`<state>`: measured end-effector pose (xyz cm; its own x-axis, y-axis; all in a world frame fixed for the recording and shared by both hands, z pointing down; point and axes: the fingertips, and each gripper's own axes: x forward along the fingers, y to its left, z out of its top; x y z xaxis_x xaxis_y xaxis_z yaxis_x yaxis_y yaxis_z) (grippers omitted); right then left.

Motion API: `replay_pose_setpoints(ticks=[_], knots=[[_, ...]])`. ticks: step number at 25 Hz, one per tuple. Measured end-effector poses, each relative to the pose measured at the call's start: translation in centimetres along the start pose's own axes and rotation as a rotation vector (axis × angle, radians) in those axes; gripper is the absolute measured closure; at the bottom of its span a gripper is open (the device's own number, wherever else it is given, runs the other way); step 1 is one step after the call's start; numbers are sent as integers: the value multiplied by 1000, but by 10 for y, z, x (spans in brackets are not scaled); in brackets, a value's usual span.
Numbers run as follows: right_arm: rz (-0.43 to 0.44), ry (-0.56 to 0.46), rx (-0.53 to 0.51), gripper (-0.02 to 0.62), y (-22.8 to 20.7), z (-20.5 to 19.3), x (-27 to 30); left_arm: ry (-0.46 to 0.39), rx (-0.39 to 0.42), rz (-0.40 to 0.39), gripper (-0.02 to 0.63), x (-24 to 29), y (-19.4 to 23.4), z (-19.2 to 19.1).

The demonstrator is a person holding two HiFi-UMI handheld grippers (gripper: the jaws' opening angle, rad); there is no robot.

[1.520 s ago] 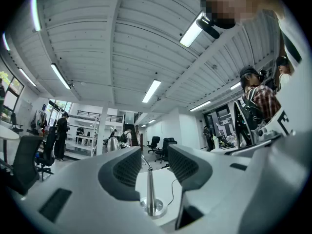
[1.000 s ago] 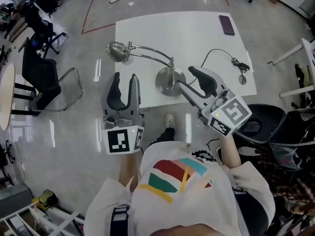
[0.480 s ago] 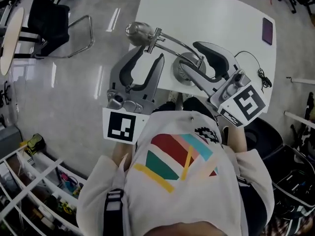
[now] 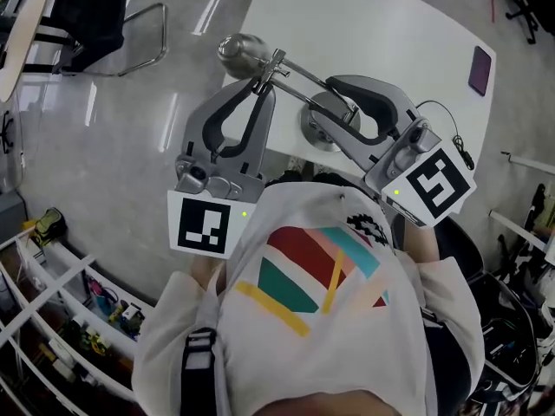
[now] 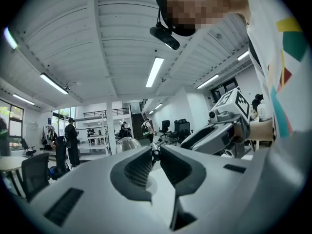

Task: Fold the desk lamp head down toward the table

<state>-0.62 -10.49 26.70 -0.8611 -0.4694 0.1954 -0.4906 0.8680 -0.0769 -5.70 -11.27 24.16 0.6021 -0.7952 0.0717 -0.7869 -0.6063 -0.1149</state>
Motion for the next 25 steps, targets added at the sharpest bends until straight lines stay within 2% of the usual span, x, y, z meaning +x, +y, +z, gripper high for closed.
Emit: replay_pose_setpoints(ticks=[4, 6, 8, 12, 18, 22, 25], knots=[[-6, 30, -68, 437, 1, 9, 7, 83, 117, -22, 511, -1, -2, -5], [-16, 75, -112, 440, 1, 8, 8, 108, 141, -36, 511, 0, -4, -6], [-23, 127, -133, 440, 1, 4, 9, 114, 133, -42, 511, 1, -3, -9], [-21, 197, -136, 440, 5, 3, 14, 65, 71, -64, 511, -3, 2, -9], [-22, 348, -180, 440, 7, -8, 27, 92, 113, -109, 509, -4, 10, -24], [-38, 442, -151, 440, 1, -23, 37, 98, 34, -121, 509, 3, 20, -47], [-49, 517, -152, 440, -3, -41, 51, 170, 9, -134, 511, 7, 26, -86]])
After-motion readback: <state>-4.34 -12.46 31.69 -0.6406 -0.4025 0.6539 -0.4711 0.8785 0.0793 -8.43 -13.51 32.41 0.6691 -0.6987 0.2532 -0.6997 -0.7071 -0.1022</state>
